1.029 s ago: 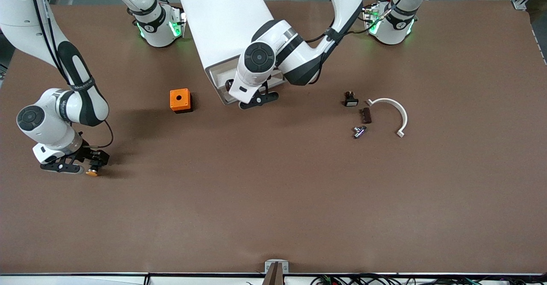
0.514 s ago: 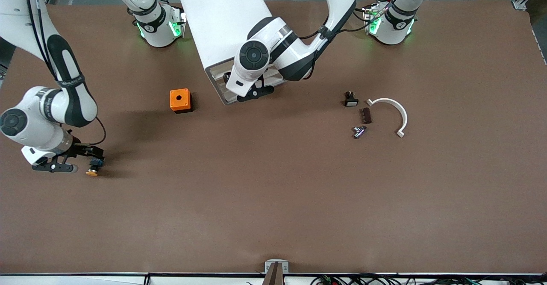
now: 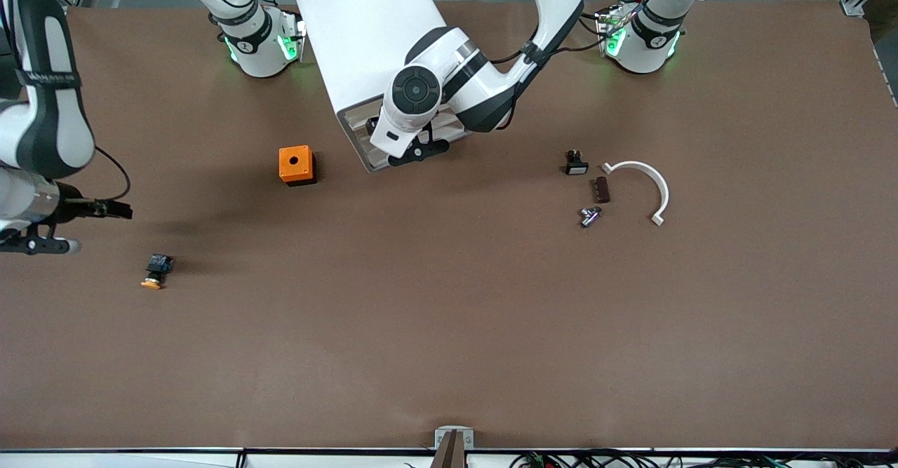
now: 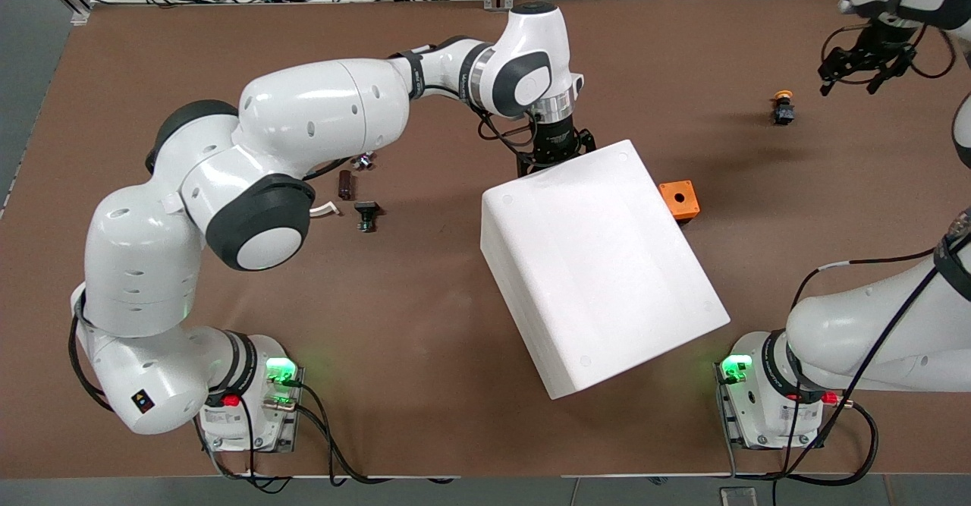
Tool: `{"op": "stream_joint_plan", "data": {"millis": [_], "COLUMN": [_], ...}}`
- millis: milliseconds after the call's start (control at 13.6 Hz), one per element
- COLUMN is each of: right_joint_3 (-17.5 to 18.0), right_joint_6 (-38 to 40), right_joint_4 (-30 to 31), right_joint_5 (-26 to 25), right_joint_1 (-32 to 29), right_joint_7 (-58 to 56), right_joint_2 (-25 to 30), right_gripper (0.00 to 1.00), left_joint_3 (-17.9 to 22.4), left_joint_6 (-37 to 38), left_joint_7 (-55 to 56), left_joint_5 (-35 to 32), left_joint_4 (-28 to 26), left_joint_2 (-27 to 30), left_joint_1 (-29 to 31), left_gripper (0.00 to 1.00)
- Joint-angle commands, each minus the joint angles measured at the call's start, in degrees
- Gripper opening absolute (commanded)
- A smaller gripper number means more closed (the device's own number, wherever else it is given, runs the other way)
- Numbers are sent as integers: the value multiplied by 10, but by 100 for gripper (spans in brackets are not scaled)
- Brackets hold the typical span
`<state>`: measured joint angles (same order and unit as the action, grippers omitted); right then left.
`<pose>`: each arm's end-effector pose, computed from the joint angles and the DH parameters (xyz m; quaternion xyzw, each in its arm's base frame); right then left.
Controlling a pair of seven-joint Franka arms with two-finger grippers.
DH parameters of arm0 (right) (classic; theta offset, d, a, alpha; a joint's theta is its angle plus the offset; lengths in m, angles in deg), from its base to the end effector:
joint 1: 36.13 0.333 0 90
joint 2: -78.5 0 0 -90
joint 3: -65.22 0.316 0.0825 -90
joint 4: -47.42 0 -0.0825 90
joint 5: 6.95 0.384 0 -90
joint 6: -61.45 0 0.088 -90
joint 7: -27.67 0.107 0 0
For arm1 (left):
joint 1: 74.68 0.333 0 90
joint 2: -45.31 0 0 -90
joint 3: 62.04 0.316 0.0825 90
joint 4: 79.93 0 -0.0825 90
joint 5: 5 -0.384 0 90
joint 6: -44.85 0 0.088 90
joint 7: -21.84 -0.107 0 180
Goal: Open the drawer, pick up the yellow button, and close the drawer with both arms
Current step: 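Lower the yellow button onto the table and open the right gripper, then retract the right arm while the left gripper pushes the drawer shut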
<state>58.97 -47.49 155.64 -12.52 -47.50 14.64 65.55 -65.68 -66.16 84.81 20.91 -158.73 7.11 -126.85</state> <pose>0.5571 -0.1816 0.3723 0.9926 -0.0191 -0.1170 0.0263 0.3874 -0.6069 0.3219 0.9605 0.1570 -0.2188 0.0706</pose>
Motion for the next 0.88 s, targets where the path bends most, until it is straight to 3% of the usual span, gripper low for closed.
{"op": "stream_joint_plan", "data": {"millis": [0,294,514,808], "right_joint_3": [7,7,11,11], "right_joint_6": [75,151,233,243], "right_joint_4": [6,-27,-117,-169], "right_joint_5": [-4,-1,0,18], "right_joint_1": [-42,-56,-49,-12], "right_joint_7": [-55,-58,-25,-22], "right_joint_2": [69,122,119,118], "right_gripper": [100,100,100,100], "left_joint_3": [-2,-1,-2,-1], "left_joint_6": [-1,-2,-1,-2], "left_joint_7": [5,5,5,5], "left_joint_5": [26,37,38,38], "left_joint_4": [-6,-6,-7,-10], "left_joint_2": [5,6,4,3], "left_joint_1": [-8,-8,-8,-14], "left_gripper": [100,100,100,100]}}
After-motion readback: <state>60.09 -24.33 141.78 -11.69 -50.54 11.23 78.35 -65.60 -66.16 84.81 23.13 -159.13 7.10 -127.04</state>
